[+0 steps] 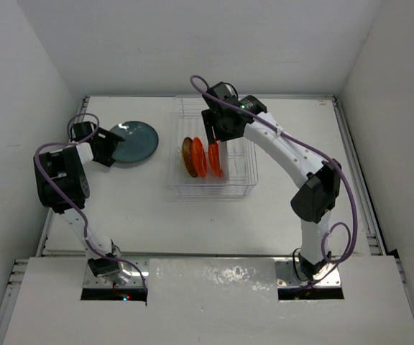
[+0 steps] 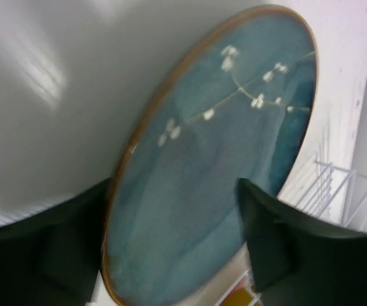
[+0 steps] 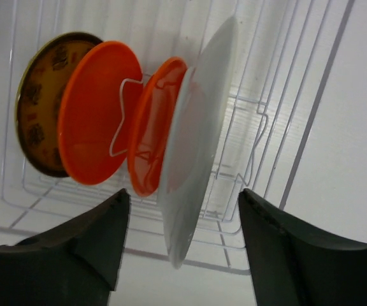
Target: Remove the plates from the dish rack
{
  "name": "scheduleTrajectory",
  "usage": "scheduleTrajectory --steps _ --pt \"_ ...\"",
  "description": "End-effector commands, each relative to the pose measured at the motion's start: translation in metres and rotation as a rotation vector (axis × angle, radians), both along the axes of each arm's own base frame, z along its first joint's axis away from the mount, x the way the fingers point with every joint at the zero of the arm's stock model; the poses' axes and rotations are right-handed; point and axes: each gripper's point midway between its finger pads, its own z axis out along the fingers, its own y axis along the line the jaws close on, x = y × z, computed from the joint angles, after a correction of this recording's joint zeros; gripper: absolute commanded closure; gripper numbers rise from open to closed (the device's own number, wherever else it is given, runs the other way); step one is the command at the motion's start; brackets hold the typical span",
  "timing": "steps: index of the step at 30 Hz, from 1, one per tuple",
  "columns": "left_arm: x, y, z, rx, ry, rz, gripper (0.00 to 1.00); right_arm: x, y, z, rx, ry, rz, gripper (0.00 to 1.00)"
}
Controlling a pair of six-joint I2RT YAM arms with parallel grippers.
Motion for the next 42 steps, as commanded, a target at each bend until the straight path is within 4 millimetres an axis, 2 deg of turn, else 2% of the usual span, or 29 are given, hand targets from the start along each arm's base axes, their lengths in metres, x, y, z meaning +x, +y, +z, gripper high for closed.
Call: scheduleTrajectory --steps 1,2,3,4,5,6,7,8,9,10,11,12,13,15,19,22,23,25,26,29,31,33,34,36,38,39,40,41,42 --pt "0.012 0.000 0.021 0.018 -0.039 -0.031 0.22 0.015 -0.016 0.012 0.011 -0.058 -0.074 0.36" --pt "0.012 -0.001 0.022 0.014 -0.027 -0.039 0.18 0.016 -0.016 0.008 0.023 -0.053 -0.073 0.37" --pt "0.011 0.000 0.018 0.022 -0.005 -0.046 0.00 0.014 -0.017 -0.002 0.021 -0.032 -0.068 0.38" --pt "0.011 0.000 0.014 0.020 0.022 -0.054 0.00 0.018 -0.019 -0.002 0.033 -0.042 -0.074 0.44" --pt "0.015 -0.002 0.021 0.011 0.038 -0.094 0.00 0.019 -0.020 -0.004 0.038 -0.037 -0.077 0.47" --pt "0.016 -0.003 0.008 -0.003 0.085 -0.112 0.00 0.020 -0.019 -0.007 0.053 -0.025 -0.074 0.51" --pt "0.003 -0.006 -0.001 -0.030 0.171 -0.122 0.00 0.022 -0.020 -0.009 0.063 -0.019 -0.078 0.54" --pt "0.016 -0.003 0.012 -0.016 0.148 -0.138 0.00 0.023 -0.017 -0.009 0.083 -0.015 -0.077 0.54" --pt "0.015 -0.004 0.018 -0.013 0.152 -0.144 0.00 0.023 -0.012 -0.011 0.112 -0.003 -0.065 0.55" --pt "0.020 -0.001 0.030 0.011 0.129 -0.146 0.00 0.023 -0.010 -0.010 0.126 -0.002 -0.064 0.57" --pt "0.022 0.001 0.051 0.040 0.094 -0.146 0.00 0.022 -0.007 -0.011 0.142 0.004 -0.060 0.60" --pt "0.023 0.002 0.061 0.065 0.088 -0.150 0.00 0.022 -0.003 -0.009 0.164 0.004 -0.052 0.64" --pt "0.019 0.007 0.076 0.102 0.111 -0.148 0.00 0.023 -0.003 -0.009 0.161 0.002 -0.055 0.74" --pt "0.009 0.011 0.096 0.130 0.155 -0.148 0.00 0.023 -0.003 -0.004 0.168 -0.004 -0.065 0.85" --pt "-0.019 0.026 0.108 0.212 0.250 -0.104 0.00 0.022 -0.003 0.010 0.200 -0.029 -0.078 1.00" --pt "-0.030 0.021 0.129 0.221 0.216 -0.108 0.00 0.022 -0.005 0.032 0.232 -0.071 -0.095 1.00" --pt "-0.032 0.019 0.145 0.233 0.175 -0.112 0.00 0.021 -0.006 0.045 0.255 -0.096 -0.099 1.00" --pt "-0.034 0.014 0.160 0.236 0.122 -0.141 0.00 0.019 -0.005 0.066 0.300 -0.131 -0.097 1.00" --pt "-0.036 0.011 0.177 0.244 0.079 -0.150 0.00 0.016 -0.005 0.087 0.337 -0.168 -0.090 1.00" --pt "-0.040 -0.012 0.208 0.211 -0.042 -0.243 0.00 0.009 -0.006 0.127 0.411 -0.233 -0.082 1.00" --pt "-0.040 -0.032 0.226 0.165 -0.134 -0.326 0.00 -0.002 -0.011 0.157 0.456 -0.282 -0.066 1.00" --pt "-0.040 -0.053 0.254 0.146 -0.260 -0.401 0.00 -0.016 -0.021 0.188 0.489 -0.340 -0.053 1.00" --pt "-0.045 -0.067 0.272 0.124 -0.319 -0.445 0.00 -0.019 -0.025 0.191 0.478 -0.354 -0.046 1.00" --pt "-0.046 -0.071 0.290 0.144 -0.371 -0.457 0.00 -0.023 -0.035 0.196 0.458 -0.383 -0.052 1.00" --pt "-0.050 -0.078 0.303 0.133 -0.403 -0.471 0.00 -0.026 -0.039 0.191 0.403 -0.389 -0.001 1.00" --pt "-0.050 -0.085 0.310 0.119 -0.437 -0.490 0.00 -0.030 -0.031 0.191 0.409 -0.377 0.066 1.00" --pt "-0.057 -0.106 0.324 0.075 -0.488 -0.535 0.00 -0.034 -0.023 0.190 0.368 -0.389 0.193 1.00" --pt "-0.056 -0.119 0.335 0.069 -0.540 -0.567 0.00 -0.040 -0.011 0.193 0.358 -0.400 0.315 1.00" --pt "-0.059 -0.136 0.344 0.032 -0.567 -0.601 0.00 -0.045 -0.007 0.188 0.290 -0.401 0.390 1.00"
